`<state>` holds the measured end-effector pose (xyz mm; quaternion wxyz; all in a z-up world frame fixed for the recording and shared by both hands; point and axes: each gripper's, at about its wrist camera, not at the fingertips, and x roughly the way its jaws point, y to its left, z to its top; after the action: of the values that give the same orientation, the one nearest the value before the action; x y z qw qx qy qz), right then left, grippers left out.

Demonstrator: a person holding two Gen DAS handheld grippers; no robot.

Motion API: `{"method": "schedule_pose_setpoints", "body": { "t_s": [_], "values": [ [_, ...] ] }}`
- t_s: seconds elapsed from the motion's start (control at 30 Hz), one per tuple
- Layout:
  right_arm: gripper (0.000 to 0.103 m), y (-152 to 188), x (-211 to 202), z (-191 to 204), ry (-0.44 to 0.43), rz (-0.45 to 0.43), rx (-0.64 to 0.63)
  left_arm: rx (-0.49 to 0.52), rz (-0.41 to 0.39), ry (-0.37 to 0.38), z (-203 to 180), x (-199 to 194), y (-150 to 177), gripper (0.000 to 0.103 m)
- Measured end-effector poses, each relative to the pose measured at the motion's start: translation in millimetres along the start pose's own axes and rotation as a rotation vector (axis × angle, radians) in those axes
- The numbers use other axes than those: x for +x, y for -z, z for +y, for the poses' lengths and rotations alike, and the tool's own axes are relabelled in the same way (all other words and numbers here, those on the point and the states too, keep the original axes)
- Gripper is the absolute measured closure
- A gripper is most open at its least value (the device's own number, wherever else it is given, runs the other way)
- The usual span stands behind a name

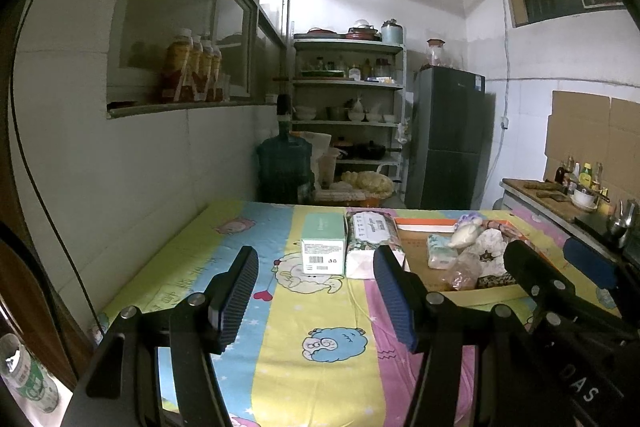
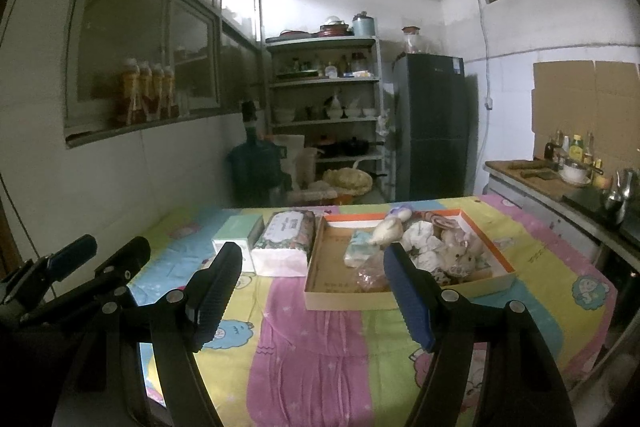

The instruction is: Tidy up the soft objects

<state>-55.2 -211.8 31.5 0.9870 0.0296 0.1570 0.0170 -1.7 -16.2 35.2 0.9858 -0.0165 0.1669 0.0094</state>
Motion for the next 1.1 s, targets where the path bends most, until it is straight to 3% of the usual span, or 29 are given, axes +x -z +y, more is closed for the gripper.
{"method": "schedule_pose_setpoints", "body": {
  "t_s": [1.1],
  "values": [
    [0.028, -0.8, -1.9, 3.6, -0.004, 0.002, -0.007, 0.000, -0.003, -0.003, -1.4, -1.5, 0.7, 0.043]
  ]
}}
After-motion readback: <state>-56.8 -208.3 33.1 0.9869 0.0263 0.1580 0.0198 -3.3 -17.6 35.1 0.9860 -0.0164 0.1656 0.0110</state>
